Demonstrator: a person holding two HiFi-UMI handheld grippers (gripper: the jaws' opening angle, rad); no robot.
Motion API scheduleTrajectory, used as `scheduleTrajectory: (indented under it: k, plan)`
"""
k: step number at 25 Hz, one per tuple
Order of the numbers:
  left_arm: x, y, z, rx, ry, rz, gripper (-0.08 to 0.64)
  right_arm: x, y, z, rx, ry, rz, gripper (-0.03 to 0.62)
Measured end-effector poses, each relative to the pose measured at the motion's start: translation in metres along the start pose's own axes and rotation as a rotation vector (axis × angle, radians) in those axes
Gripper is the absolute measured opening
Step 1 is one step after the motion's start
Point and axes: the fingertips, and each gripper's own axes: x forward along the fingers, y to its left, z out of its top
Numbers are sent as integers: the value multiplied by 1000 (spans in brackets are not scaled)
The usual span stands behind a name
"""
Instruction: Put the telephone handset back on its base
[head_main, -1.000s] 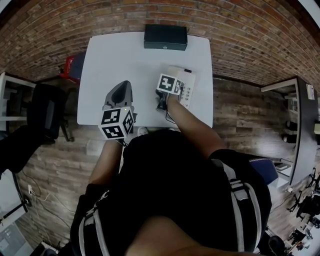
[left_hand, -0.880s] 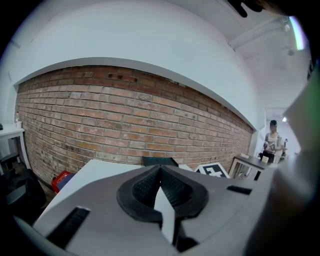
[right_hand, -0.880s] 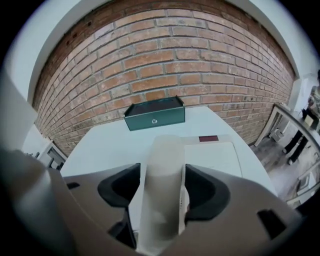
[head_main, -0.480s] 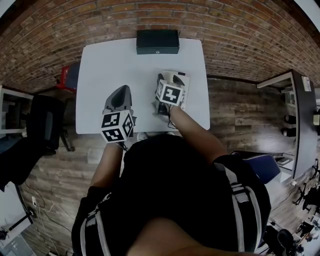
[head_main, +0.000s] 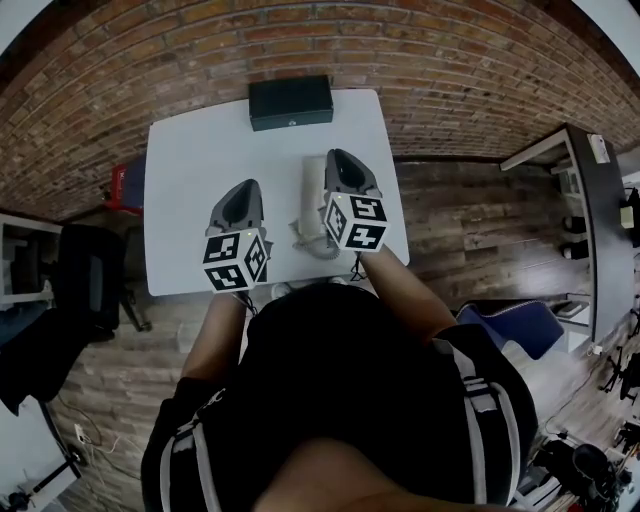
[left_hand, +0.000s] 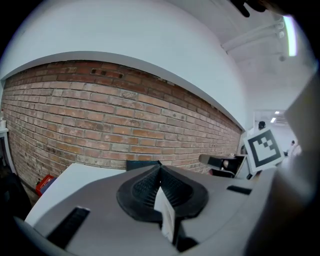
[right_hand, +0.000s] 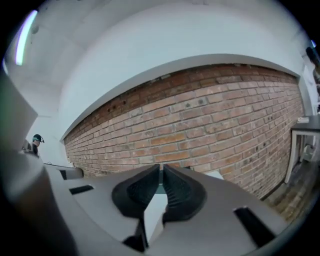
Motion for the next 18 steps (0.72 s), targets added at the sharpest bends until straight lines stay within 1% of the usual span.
scheduleTrajectory:
  k: [5,7,9,11,15,18]
  plan:
    - [12,-13,7,16,1,-36,2,-30,-11,48,-106,-153,-29,0]
    - [15,-20,9,21,2,-49,2,-42,-14,63,-139,-201,-21,-2]
    - [19,-27,10,27,2,-62,2,-55,-18,75,-146,-241,6,-2]
    - [23,-35,11,33,1,-74,2,-71,-25,83,-136,-269,23,-2]
    - [26,-40,16,43,-23,-74,2,-96,-44,95,-202,-300,-17,-2]
    - [27,-42,19,49,-38,-67,2,-102,-54,95,-202,-303,-17,-2]
